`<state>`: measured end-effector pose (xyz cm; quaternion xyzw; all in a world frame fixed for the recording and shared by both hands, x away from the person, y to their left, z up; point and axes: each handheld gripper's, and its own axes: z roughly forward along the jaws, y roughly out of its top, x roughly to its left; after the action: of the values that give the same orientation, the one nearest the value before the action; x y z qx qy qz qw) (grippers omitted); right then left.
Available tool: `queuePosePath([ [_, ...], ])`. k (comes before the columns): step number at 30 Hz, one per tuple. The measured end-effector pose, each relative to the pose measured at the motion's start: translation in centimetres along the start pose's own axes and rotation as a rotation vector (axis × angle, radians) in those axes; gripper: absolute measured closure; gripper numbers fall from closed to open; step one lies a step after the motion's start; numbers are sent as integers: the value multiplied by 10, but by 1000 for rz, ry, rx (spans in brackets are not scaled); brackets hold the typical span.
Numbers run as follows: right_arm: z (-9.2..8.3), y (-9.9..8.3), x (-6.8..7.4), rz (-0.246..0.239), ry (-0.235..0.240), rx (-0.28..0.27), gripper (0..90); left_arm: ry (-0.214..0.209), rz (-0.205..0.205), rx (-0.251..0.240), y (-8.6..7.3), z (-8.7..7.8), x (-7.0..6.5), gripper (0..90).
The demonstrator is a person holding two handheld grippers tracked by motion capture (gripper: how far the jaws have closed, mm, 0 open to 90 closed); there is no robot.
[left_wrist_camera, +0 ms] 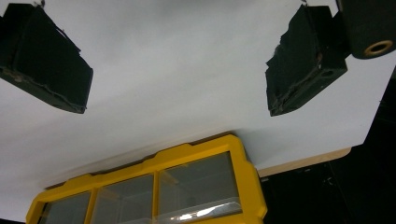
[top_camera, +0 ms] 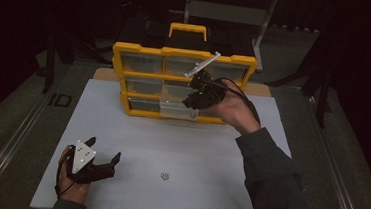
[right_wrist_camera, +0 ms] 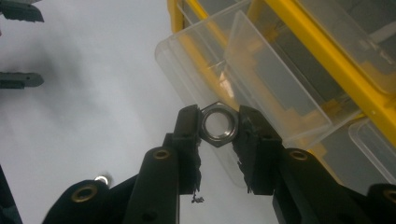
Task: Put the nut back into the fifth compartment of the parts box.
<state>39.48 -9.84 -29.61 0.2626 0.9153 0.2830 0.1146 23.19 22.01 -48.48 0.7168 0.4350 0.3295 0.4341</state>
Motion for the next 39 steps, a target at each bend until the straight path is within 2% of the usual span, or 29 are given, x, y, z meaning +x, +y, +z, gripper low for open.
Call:
queuePosePath([
  [11,6,10,0,12,-18,7,701,-2,2,2,0,0,0,68],
  [17,13,16,-2,42,-22,2,701,-4,4,4,0,1,0,69],
  [32,27,31,4,33,-35,8,698,-6,3,6,0,1,0,71],
  [39,31,34,3,49,-30,0,695,-7,3,5,0,1,0,71],
])
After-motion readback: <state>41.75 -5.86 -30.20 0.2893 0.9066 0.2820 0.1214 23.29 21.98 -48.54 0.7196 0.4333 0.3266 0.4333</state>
